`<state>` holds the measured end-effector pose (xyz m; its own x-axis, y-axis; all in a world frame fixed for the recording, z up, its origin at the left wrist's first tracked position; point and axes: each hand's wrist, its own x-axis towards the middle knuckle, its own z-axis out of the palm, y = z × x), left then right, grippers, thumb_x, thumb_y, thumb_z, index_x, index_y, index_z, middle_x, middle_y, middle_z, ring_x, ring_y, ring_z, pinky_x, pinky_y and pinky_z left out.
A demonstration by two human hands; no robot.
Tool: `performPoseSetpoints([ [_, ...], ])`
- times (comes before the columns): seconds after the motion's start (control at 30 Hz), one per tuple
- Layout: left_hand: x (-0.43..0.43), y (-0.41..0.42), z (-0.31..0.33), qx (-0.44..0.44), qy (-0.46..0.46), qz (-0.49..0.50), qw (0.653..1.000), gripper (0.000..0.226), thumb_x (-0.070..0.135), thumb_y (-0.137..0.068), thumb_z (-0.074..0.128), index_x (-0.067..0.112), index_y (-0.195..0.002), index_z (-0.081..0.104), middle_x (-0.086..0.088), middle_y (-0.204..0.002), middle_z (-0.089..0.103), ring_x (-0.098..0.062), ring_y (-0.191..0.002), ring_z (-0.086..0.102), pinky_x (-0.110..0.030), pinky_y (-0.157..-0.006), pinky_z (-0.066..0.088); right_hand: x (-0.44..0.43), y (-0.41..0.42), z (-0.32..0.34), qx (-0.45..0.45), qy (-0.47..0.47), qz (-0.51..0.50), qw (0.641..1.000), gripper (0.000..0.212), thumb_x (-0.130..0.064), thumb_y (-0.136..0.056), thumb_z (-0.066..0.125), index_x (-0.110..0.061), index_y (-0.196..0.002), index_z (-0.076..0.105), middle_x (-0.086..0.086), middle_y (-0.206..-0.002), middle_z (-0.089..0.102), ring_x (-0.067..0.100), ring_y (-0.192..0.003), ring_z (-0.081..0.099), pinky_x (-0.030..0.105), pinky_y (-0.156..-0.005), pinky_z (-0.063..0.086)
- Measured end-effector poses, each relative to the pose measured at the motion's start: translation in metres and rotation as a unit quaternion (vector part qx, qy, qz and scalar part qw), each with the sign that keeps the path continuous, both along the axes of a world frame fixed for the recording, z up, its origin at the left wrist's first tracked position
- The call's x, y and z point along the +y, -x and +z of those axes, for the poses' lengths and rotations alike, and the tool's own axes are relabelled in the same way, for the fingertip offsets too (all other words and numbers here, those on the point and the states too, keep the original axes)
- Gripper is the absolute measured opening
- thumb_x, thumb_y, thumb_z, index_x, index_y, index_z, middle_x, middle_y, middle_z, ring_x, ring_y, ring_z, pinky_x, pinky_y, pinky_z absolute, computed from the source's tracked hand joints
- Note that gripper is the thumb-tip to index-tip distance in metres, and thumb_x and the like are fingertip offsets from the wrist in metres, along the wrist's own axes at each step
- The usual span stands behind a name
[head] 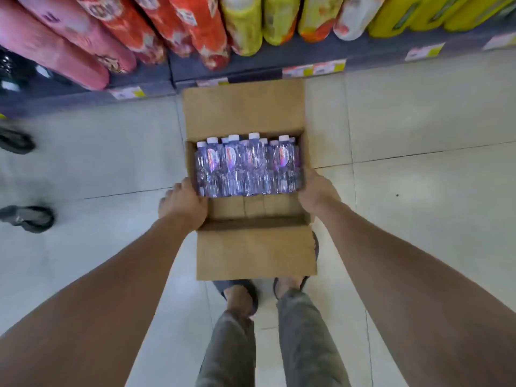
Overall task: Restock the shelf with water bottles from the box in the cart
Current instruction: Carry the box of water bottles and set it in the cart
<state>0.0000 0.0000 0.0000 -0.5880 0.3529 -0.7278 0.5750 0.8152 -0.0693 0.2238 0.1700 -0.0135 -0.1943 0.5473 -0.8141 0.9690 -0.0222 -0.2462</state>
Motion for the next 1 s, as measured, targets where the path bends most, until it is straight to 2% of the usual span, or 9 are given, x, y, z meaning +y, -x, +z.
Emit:
performPoseSetpoints([
  [0.13,-0.014,0.009,-0.076,0.044,-0.013,-0.020,0.999,0.068,0.013,-0.095,0.049,0.009,-0.156,0.020,-0.020,-0.150,0.046,-0.042,-0.133,0.049,-0.051,-0.107,0.040,0.014,-0.008,-0.085,-0.021,-0.045,-0.030,0.998,0.078,-0.036,-0.095,0.062,-0.027,-0.161,0.021,0.011,-0.144,0.056,0.036,-0.128,0.056,0.046,-0.104,0.049],
  [0.2,-0.017,0.013,-0.108,0.048,-0.021,0.002,0.999,0.072,0.018,-0.098,0.050,0.008,-0.159,0.013,-0.019,-0.155,0.042,-0.042,-0.136,0.048,-0.052,-0.108,0.039,0.022,-0.009,-0.108,-0.022,-0.041,-0.034,0.998,0.088,-0.034,-0.095,0.065,-0.029,-0.164,0.011,0.015,-0.147,0.054,0.038,-0.131,0.055,0.047,-0.106,0.049],
  [0.3,-0.017,0.023,-0.143,0.034,-0.036,0.029,0.998,0.067,0.026,-0.100,0.049,0.013,-0.157,0.017,-0.020,-0.149,0.048,-0.044,-0.130,0.052,-0.054,-0.105,0.043,0.024,-0.010,-0.134,-0.017,-0.026,-0.015,0.999,0.093,-0.028,-0.097,0.063,-0.029,-0.166,0.000,0.019,-0.145,0.055,0.040,-0.126,0.057,0.045,-0.102,0.050],
  [0.4,-0.013,0.031,-0.161,0.030,-0.068,0.092,0.993,0.079,0.027,-0.099,0.053,0.024,-0.161,0.005,-0.021,-0.143,0.055,-0.045,-0.122,0.059,-0.054,-0.096,0.048,0.021,-0.012,-0.155,-0.014,-0.031,-0.013,0.999,0.102,-0.020,-0.098,0.064,-0.036,-0.163,-0.013,0.018,-0.128,0.064,0.035,-0.101,0.065,0.038,-0.083,0.050],
  [0.5,-0.012,0.036,-0.173,0.037,-0.084,0.134,0.987,0.081,0.022,-0.098,0.054,0.022,-0.162,0.005,-0.022,-0.142,0.057,-0.045,-0.122,0.060,-0.053,-0.097,0.049,0.022,-0.016,-0.166,-0.006,-0.036,-0.020,0.999,0.108,-0.016,-0.096,0.063,-0.043,-0.159,-0.020,0.010,-0.097,0.062,0.015,-0.065,0.053,0.034,-0.070,0.046],
  [0.57,-0.012,0.041,-0.179,0.028,-0.095,0.158,0.983,0.081,0.022,-0.098,0.056,0.025,-0.163,0.008,-0.023,-0.141,0.058,-0.046,-0.123,0.060,-0.053,-0.099,0.049,0.025,-0.016,-0.173,0.002,-0.043,-0.030,0.999,0.107,-0.018,-0.097,0.062,-0.044,-0.158,-0.021,0.007,-0.089,0.060,0.013,-0.062,0.052,0.034,-0.067,0.045],
  [0.7,-0.012,0.049,-0.191,-0.018,-0.180,0.234,0.955,0.075,0.027,-0.100,0.058,0.037,-0.161,0.015,-0.019,-0.142,0.059,-0.046,-0.125,0.058,-0.053,-0.102,0.048,0.025,-0.012,-0.187,0.022,-0.084,-0.041,0.995,0.098,-0.025,-0.100,0.057,-0.041,-0.160,-0.018,0.008,-0.094,0.065,0.027,-0.074,0.060,0.039,-0.073,0.052],
  [0.87,-0.031,0.057,-0.202,-0.003,-0.203,0.140,0.969,0.068,0.025,-0.106,0.046,0.031,-0.163,0.011,-0.026,-0.112,0.069,-0.050,-0.099,0.065,-0.043,-0.077,0.046,0.018,-0.012,-0.196,-0.001,-0.140,-0.022,0.990,0.092,-0.024,-0.098,0.057,-0.037,-0.163,-0.007,0.009,-0.096,0.065,0.034,-0.080,0.061,0.045,-0.079,0.056],
  [1.0,-0.037,0.066,-0.205,-0.007,-0.224,0.110,0.968,0.064,0.023,-0.104,0.048,0.021,-0.161,0.019,-0.026,-0.106,0.070,-0.050,-0.091,0.066,-0.042,-0.072,0.047,0.012,-0.010,-0.200,0.008,-0.171,-0.035,0.985,0.086,-0.024,-0.096,0.059,-0.035,-0.163,0.006,0.017,-0.100,0.071,0.039,-0.085,0.065,0.045,-0.079,0.056],
])
